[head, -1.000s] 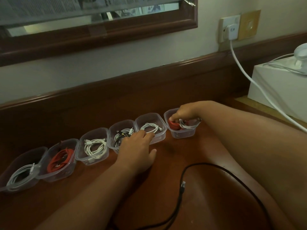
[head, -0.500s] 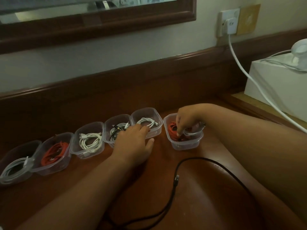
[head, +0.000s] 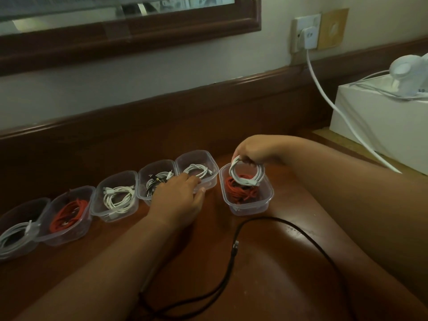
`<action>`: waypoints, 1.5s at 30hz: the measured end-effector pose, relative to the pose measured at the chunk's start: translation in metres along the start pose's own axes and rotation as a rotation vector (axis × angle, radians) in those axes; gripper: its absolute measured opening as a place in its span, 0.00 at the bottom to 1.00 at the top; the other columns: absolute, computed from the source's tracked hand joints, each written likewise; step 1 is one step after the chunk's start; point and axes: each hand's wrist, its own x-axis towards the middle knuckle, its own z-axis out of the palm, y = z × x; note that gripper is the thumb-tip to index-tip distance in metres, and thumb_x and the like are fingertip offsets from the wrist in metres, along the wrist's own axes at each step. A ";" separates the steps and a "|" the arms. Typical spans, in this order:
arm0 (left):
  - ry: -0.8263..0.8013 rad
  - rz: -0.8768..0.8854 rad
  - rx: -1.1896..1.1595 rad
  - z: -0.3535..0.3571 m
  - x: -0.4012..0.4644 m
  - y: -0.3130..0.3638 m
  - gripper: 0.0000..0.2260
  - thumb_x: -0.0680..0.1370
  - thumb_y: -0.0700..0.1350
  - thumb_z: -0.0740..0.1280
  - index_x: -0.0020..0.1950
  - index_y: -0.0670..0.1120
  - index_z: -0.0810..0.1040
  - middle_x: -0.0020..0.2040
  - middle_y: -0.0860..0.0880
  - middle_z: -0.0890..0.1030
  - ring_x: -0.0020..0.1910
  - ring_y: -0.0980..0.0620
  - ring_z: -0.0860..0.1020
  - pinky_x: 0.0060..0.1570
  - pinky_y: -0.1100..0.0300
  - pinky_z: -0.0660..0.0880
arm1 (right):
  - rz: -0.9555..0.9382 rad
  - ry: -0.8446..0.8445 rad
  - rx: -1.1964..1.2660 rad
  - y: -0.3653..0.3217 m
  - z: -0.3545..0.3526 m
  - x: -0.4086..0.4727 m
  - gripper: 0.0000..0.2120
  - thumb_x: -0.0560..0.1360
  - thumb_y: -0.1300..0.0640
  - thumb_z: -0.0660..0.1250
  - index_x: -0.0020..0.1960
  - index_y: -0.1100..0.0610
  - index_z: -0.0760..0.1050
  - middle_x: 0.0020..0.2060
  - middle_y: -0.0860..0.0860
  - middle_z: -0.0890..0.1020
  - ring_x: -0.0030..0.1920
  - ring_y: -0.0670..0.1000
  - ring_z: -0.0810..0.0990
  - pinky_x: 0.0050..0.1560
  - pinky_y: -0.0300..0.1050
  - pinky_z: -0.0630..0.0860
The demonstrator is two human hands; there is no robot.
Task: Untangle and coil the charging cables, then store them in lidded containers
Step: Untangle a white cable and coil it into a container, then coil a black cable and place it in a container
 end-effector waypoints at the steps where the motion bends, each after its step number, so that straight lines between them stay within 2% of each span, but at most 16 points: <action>1: -0.002 0.000 0.002 0.000 0.000 0.000 0.25 0.78 0.61 0.50 0.68 0.52 0.74 0.62 0.51 0.77 0.61 0.49 0.75 0.59 0.47 0.73 | -0.004 -0.025 -0.039 -0.003 0.003 -0.002 0.17 0.78 0.67 0.56 0.49 0.55 0.82 0.37 0.52 0.82 0.32 0.48 0.77 0.32 0.39 0.74; 4: -0.004 0.007 0.013 0.001 0.000 -0.001 0.21 0.81 0.60 0.54 0.69 0.52 0.73 0.63 0.50 0.77 0.61 0.49 0.75 0.59 0.47 0.73 | 0.012 -0.116 -0.129 -0.008 0.011 -0.005 0.14 0.79 0.66 0.58 0.53 0.54 0.82 0.45 0.54 0.84 0.41 0.51 0.84 0.44 0.44 0.83; 9: -0.006 0.015 0.021 0.000 -0.001 -0.001 0.21 0.81 0.59 0.55 0.69 0.51 0.73 0.64 0.50 0.77 0.61 0.49 0.75 0.59 0.47 0.74 | 0.054 -0.115 -0.204 -0.008 0.019 -0.004 0.10 0.79 0.63 0.63 0.57 0.60 0.80 0.45 0.55 0.83 0.41 0.52 0.84 0.35 0.41 0.81; 10: -0.008 0.016 0.023 0.000 -0.001 -0.001 0.21 0.81 0.59 0.55 0.69 0.51 0.73 0.64 0.51 0.77 0.61 0.49 0.75 0.59 0.47 0.74 | 0.050 -0.097 -0.259 -0.007 0.020 -0.004 0.10 0.79 0.62 0.64 0.57 0.60 0.80 0.45 0.54 0.83 0.40 0.51 0.84 0.35 0.41 0.81; 13: -0.008 0.018 0.024 -0.001 -0.003 0.000 0.21 0.81 0.59 0.56 0.69 0.51 0.73 0.64 0.50 0.76 0.62 0.49 0.75 0.59 0.47 0.74 | 0.033 -0.082 -0.446 -0.002 0.024 -0.003 0.09 0.79 0.59 0.65 0.56 0.59 0.80 0.49 0.55 0.84 0.48 0.53 0.84 0.45 0.42 0.80; 15: -0.011 0.019 0.020 -0.001 -0.003 0.000 0.21 0.81 0.59 0.56 0.70 0.51 0.72 0.64 0.50 0.76 0.62 0.49 0.75 0.60 0.47 0.74 | 0.025 -0.043 -0.567 -0.001 0.027 -0.005 0.09 0.80 0.55 0.66 0.55 0.58 0.80 0.47 0.54 0.84 0.46 0.52 0.83 0.43 0.41 0.78; 17: -0.013 0.020 0.022 -0.003 -0.004 0.000 0.21 0.81 0.59 0.56 0.70 0.51 0.72 0.64 0.50 0.76 0.62 0.49 0.75 0.60 0.47 0.73 | -0.006 0.012 -0.619 -0.001 0.028 -0.014 0.12 0.79 0.50 0.65 0.57 0.57 0.78 0.46 0.52 0.82 0.44 0.50 0.81 0.40 0.39 0.76; 19: -0.016 0.022 0.028 -0.004 -0.004 0.001 0.21 0.81 0.59 0.56 0.69 0.51 0.73 0.64 0.50 0.76 0.62 0.48 0.75 0.60 0.47 0.73 | -0.114 -0.008 -0.597 -0.001 0.029 -0.027 0.20 0.76 0.42 0.67 0.61 0.54 0.76 0.49 0.48 0.80 0.48 0.50 0.80 0.47 0.43 0.79; 21: -0.015 0.021 0.031 -0.004 -0.004 0.001 0.21 0.81 0.59 0.56 0.70 0.51 0.73 0.64 0.50 0.76 0.63 0.48 0.75 0.60 0.48 0.73 | -0.205 -0.129 -0.546 -0.001 0.032 -0.042 0.27 0.70 0.36 0.72 0.63 0.48 0.74 0.52 0.42 0.76 0.53 0.48 0.77 0.55 0.47 0.78; 23: -0.012 0.019 0.033 -0.004 -0.005 0.002 0.21 0.81 0.59 0.56 0.70 0.51 0.73 0.64 0.50 0.76 0.62 0.49 0.75 0.59 0.48 0.73 | -0.257 -0.174 -0.606 0.003 0.041 -0.050 0.31 0.67 0.39 0.76 0.66 0.45 0.71 0.58 0.42 0.72 0.59 0.48 0.72 0.60 0.48 0.75; 27: -0.008 0.016 0.024 -0.005 -0.004 0.003 0.22 0.81 0.59 0.56 0.70 0.51 0.72 0.64 0.50 0.76 0.62 0.49 0.74 0.60 0.47 0.73 | -0.369 -0.039 -0.669 0.020 0.045 -0.042 0.16 0.72 0.47 0.73 0.56 0.43 0.72 0.56 0.45 0.73 0.56 0.48 0.72 0.56 0.46 0.75; 29: -0.005 0.020 0.025 -0.005 -0.004 0.003 0.22 0.81 0.59 0.56 0.70 0.51 0.72 0.64 0.50 0.76 0.62 0.49 0.74 0.60 0.47 0.73 | -0.329 0.016 -0.689 0.027 0.039 -0.034 0.13 0.74 0.49 0.72 0.57 0.46 0.74 0.54 0.46 0.73 0.55 0.49 0.73 0.53 0.44 0.74; 35: -0.013 0.015 0.025 -0.005 -0.004 0.003 0.21 0.81 0.59 0.56 0.70 0.51 0.73 0.64 0.50 0.76 0.62 0.49 0.74 0.60 0.47 0.73 | -0.239 0.147 -0.789 0.036 0.022 0.007 0.14 0.76 0.51 0.70 0.62 0.46 0.76 0.59 0.49 0.74 0.57 0.53 0.74 0.51 0.46 0.73; 39: -0.025 0.017 0.034 -0.008 -0.003 0.004 0.21 0.81 0.58 0.57 0.71 0.51 0.72 0.65 0.50 0.76 0.63 0.49 0.74 0.60 0.47 0.73 | -0.241 0.166 -0.809 0.032 0.016 0.028 0.13 0.77 0.55 0.69 0.60 0.48 0.76 0.57 0.51 0.76 0.52 0.52 0.75 0.49 0.46 0.75; 42: -0.023 0.018 0.038 -0.006 -0.003 0.003 0.21 0.81 0.59 0.57 0.71 0.51 0.72 0.65 0.50 0.76 0.63 0.49 0.74 0.60 0.47 0.74 | -0.248 0.167 -0.779 0.030 0.018 0.034 0.13 0.77 0.58 0.69 0.61 0.51 0.77 0.57 0.51 0.76 0.48 0.49 0.71 0.46 0.44 0.69; 45: -0.052 0.018 0.040 -0.008 -0.005 0.003 0.23 0.81 0.59 0.58 0.73 0.52 0.69 0.69 0.50 0.73 0.67 0.48 0.72 0.64 0.47 0.72 | -0.233 0.205 -0.741 0.029 0.025 0.033 0.17 0.76 0.56 0.70 0.64 0.51 0.75 0.59 0.52 0.75 0.52 0.51 0.73 0.47 0.44 0.70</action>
